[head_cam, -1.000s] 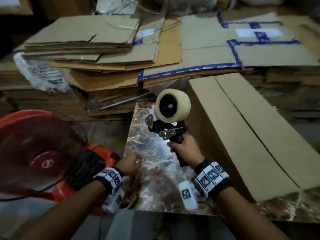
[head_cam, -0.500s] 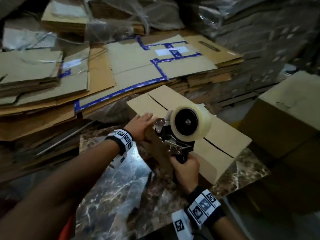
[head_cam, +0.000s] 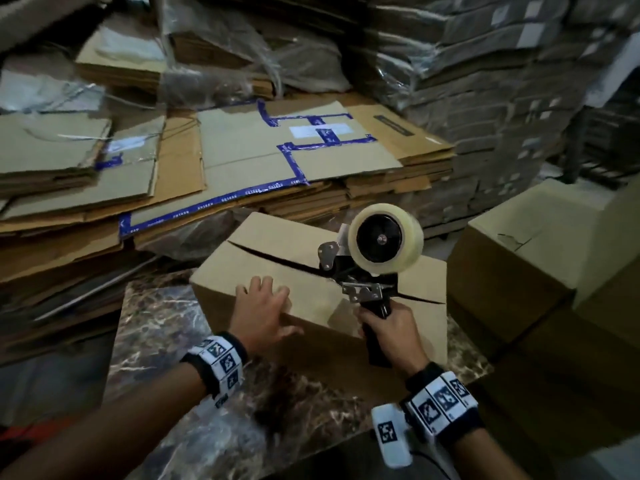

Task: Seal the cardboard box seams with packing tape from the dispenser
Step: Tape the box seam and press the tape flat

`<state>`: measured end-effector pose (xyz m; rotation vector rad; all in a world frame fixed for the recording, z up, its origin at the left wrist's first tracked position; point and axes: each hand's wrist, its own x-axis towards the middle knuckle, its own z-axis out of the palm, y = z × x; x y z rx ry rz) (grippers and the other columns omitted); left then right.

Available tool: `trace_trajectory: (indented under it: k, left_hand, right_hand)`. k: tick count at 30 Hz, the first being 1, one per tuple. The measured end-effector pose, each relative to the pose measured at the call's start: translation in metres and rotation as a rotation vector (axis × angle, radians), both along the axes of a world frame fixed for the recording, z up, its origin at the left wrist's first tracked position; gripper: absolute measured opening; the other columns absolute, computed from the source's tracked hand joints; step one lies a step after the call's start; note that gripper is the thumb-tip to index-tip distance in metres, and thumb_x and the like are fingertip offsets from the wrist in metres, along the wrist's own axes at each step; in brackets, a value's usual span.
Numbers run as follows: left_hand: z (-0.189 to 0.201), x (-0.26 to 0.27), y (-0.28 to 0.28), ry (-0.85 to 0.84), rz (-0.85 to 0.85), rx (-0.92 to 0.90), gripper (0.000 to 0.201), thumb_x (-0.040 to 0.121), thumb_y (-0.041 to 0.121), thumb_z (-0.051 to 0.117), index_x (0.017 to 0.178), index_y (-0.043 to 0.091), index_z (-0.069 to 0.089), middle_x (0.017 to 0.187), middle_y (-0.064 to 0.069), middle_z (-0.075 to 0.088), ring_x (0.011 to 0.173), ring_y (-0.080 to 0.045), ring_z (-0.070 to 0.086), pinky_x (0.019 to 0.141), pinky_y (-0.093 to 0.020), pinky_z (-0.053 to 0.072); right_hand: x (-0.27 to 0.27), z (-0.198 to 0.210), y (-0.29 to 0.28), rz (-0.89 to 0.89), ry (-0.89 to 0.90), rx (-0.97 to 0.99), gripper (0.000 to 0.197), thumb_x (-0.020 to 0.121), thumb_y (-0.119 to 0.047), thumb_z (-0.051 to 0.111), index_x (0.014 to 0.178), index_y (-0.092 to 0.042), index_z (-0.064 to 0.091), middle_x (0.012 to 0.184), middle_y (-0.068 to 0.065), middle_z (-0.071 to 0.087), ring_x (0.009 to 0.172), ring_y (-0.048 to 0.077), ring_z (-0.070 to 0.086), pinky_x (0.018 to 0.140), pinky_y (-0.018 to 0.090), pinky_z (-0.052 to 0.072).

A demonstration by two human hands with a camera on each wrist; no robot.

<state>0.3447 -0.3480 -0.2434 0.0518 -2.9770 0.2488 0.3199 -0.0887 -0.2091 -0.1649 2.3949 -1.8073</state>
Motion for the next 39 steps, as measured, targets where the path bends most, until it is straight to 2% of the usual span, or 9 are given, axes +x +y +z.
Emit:
trace_trajectory:
  k: [4,11,15,17,19,22,25,35,39]
  left_hand:
    - [0.007,0.029,0.030,-0.016,0.078,-0.014,0.085,0.061,0.089,0.054,0.116,0.024,0.055,0.112,-0.007,0.055,0.099,-0.026,0.049,0.078,-0.042,0.042]
    - [0.015,0.055,0.088,-0.039,0.222,0.023,0.079,0.064,0.087,0.054,0.111,0.024,0.051,0.111,-0.005,0.052,0.099,-0.025,0.045,0.080,-0.041,0.040]
    - [0.031,0.053,0.093,-0.102,0.264,0.151,0.071,0.076,0.078,0.053,0.120,0.023,0.049,0.118,-0.004,0.048,0.110,-0.024,0.045,0.086,-0.039,0.041]
    - [0.048,0.053,0.079,-0.050,0.340,0.598,0.050,0.087,0.061,0.058,0.119,0.023,0.054,0.115,-0.001,0.054,0.106,-0.020,0.053,0.079,-0.031,0.047]
    - [0.067,0.053,0.064,0.155,0.459,1.321,0.027,0.097,0.036,0.057,0.114,0.015,0.060,0.112,-0.012,0.063,0.094,-0.021,0.063,0.072,-0.029,0.054]
    - [0.085,0.050,0.037,0.344,0.609,2.157,0.030,0.102,0.023,0.047,0.119,0.000,0.056,0.120,-0.030,0.061,0.104,-0.036,0.065,0.085,-0.041,0.056]
    - [0.095,0.047,0.020,0.280,0.580,2.581,0.039,0.101,0.029,0.046,0.124,-0.001,0.052,0.126,-0.030,0.060,0.117,-0.044,0.059,0.096,-0.052,0.049]
    - [0.092,0.032,-0.035,0.383,0.513,2.646,0.032,0.095,-0.006,0.043,0.124,-0.006,0.056,0.120,-0.026,0.063,0.105,-0.030,0.065,0.082,-0.039,0.059]
    - [0.080,0.028,-0.065,0.342,0.468,2.582,0.033,0.090,-0.014,0.034,0.107,-0.003,0.060,0.102,-0.017,0.072,0.087,-0.023,0.073,0.068,-0.031,0.061]
  right_hand:
    - [-0.023,0.027,0.021,0.097,0.201,0.059,0.011,0.082,-0.020,0.076,0.078,-0.021,0.067,0.068,-0.003,0.069,0.062,0.008,0.062,0.055,0.022,0.046]
    - [-0.048,0.045,0.024,0.416,-0.153,-0.007,0.014,0.081,-0.001,0.063,0.095,0.002,0.066,0.054,0.001,0.047,0.047,0.015,0.039,0.044,0.027,0.031]
    - [-0.055,0.064,0.020,0.574,-0.257,0.006,0.011,0.085,0.007,0.057,0.087,-0.002,0.062,0.052,0.002,0.042,0.043,0.015,0.035,0.043,0.025,0.025]
    - [-0.062,0.070,0.015,0.627,-0.268,0.052,0.008,0.085,0.005,0.058,0.087,-0.003,0.061,0.054,0.004,0.043,0.043,0.016,0.036,0.043,0.026,0.028]
    - [-0.067,0.074,0.007,0.678,-0.268,0.079,0.006,0.085,0.002,0.060,0.089,-0.002,0.061,0.057,0.006,0.045,0.045,0.016,0.038,0.044,0.027,0.030]
    - [-0.068,0.083,-0.012,0.752,-0.281,0.084,0.007,0.086,0.002,0.058,0.084,-0.004,0.056,0.062,0.010,0.045,0.048,0.018,0.040,0.045,0.028,0.031]
    - [-0.064,0.090,-0.035,0.814,-0.306,0.055,0.015,0.087,0.005,0.055,0.077,-0.006,0.053,0.062,0.012,0.045,0.047,0.021,0.040,0.045,0.028,0.033]
    - [-0.063,0.089,-0.111,0.892,-0.326,0.035,0.013,0.088,0.005,0.054,0.078,-0.004,0.053,0.060,0.014,0.048,0.050,0.024,0.044,0.049,0.031,0.035]
    - [-0.064,0.089,-0.139,0.919,-0.343,0.051,0.013,0.087,0.004,0.054,0.076,-0.004,0.055,0.061,0.015,0.049,0.051,0.025,0.045,0.049,0.031,0.038]
